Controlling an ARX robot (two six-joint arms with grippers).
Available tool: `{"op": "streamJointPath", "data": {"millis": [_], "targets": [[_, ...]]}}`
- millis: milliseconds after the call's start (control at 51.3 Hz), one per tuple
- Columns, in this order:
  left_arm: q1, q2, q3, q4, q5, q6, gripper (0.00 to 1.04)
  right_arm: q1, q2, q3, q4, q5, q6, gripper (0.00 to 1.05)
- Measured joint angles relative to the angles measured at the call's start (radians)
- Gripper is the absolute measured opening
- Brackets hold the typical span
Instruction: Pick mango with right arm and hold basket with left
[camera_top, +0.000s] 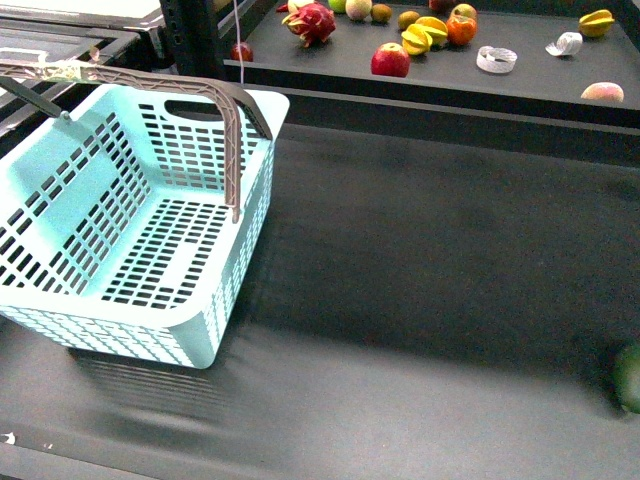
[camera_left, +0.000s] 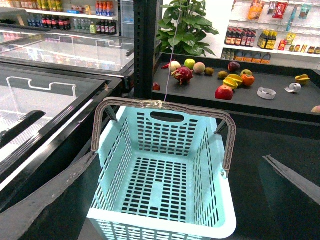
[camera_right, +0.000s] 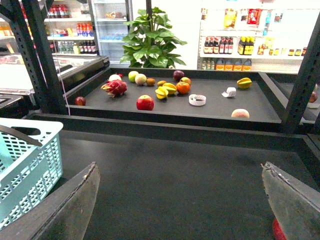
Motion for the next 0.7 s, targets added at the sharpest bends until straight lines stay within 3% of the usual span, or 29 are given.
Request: {"op": "streamJointPath", "data": {"millis": [701], "targets": [[0.000,0.000,0.000,0.000,0.000,0.000,0.99,0.000,0.000,0.000,0.000,0.000,0.000,0.97]]}}
